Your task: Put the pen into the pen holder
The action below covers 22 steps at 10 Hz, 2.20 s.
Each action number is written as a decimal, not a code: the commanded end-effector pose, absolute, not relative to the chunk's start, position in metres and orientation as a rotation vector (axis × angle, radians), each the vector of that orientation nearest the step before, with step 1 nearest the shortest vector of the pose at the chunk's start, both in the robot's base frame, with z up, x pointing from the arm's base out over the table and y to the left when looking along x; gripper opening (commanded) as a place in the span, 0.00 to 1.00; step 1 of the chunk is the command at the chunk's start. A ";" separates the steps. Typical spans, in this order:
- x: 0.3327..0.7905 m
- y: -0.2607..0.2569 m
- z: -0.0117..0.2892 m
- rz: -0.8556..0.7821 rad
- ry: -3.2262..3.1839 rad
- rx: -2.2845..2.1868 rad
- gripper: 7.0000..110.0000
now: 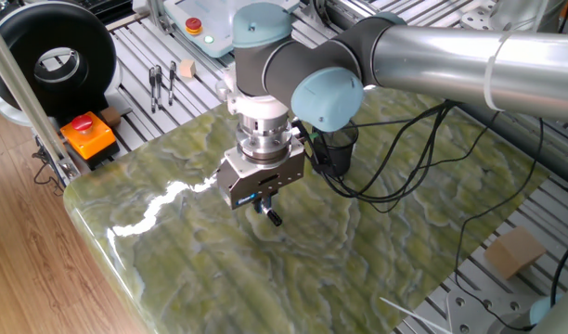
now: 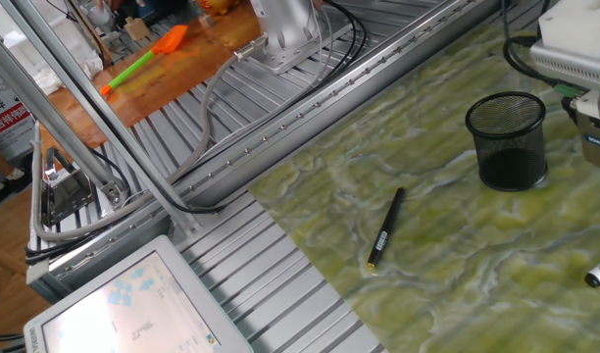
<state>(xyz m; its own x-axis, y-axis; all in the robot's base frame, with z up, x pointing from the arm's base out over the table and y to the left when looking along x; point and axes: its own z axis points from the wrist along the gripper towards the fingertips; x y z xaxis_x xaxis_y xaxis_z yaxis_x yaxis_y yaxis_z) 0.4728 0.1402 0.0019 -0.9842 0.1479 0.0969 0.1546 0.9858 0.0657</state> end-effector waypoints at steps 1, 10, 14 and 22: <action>0.474 0.142 0.003 -0.133 -3.037 -0.237 0.15; 0.472 0.132 -0.001 -0.111 -3.014 -0.223 0.15; 0.471 0.137 -0.002 -0.118 -3.011 -0.217 0.15; 0.475 0.133 -0.009 -0.080 -3.017 -0.253 0.00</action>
